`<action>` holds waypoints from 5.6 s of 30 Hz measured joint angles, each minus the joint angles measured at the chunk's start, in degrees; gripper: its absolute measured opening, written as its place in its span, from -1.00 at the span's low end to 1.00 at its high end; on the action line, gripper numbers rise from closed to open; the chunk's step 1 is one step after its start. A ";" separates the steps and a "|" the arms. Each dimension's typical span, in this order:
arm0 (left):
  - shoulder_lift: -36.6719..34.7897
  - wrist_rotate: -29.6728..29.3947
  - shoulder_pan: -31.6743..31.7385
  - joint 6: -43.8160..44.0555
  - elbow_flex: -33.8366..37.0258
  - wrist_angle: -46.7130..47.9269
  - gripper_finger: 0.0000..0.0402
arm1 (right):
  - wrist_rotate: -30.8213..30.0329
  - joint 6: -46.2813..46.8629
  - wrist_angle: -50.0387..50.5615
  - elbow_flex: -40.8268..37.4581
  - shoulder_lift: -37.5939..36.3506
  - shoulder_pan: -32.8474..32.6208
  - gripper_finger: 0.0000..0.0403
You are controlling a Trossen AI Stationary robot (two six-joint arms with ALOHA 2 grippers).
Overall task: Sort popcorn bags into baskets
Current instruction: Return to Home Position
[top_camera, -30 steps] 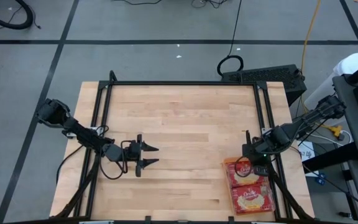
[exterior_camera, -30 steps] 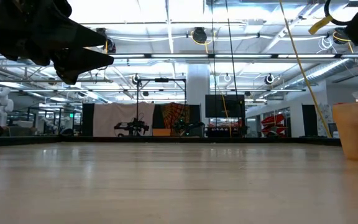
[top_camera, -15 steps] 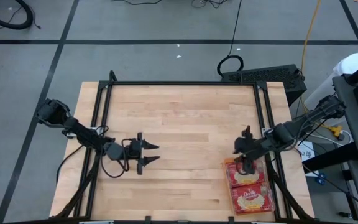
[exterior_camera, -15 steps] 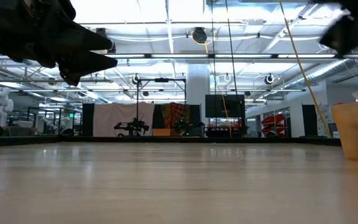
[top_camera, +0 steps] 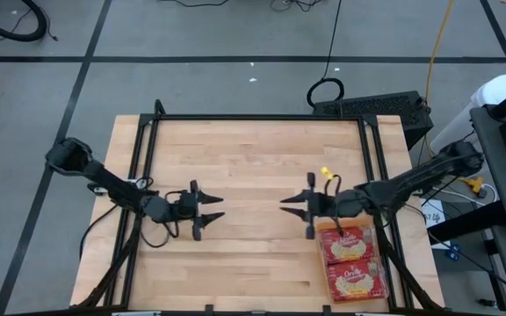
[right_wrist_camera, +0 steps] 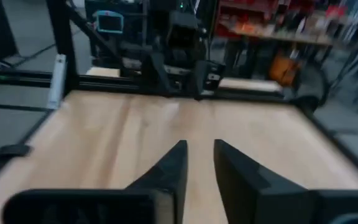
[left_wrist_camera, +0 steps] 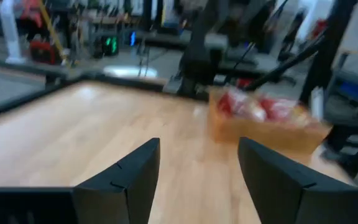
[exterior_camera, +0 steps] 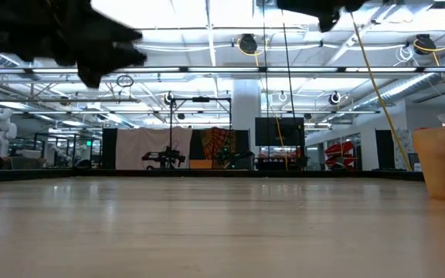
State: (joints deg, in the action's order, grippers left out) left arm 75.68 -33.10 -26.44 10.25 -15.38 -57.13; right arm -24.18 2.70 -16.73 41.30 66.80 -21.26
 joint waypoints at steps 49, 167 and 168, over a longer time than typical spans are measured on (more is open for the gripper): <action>-45.75 3.69 -3.29 -11.10 13.68 32.80 -0.95 | 18.58 -6.74 -14.73 -36.96 -31.17 10.65 -1.00; -75.08 32.44 33.88 -13.93 14.29 57.47 -0.98 | 34.75 -6.56 13.15 -40.44 -65.87 29.52 -1.00; -74.67 32.44 34.15 -14.50 14.29 57.45 -0.98 | 34.74 -6.56 13.14 -40.44 -65.87 29.52 -1.00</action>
State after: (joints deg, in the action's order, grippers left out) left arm 1.01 -0.67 7.71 -4.25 -1.08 0.32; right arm 10.57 -3.86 -3.60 0.86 0.93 8.25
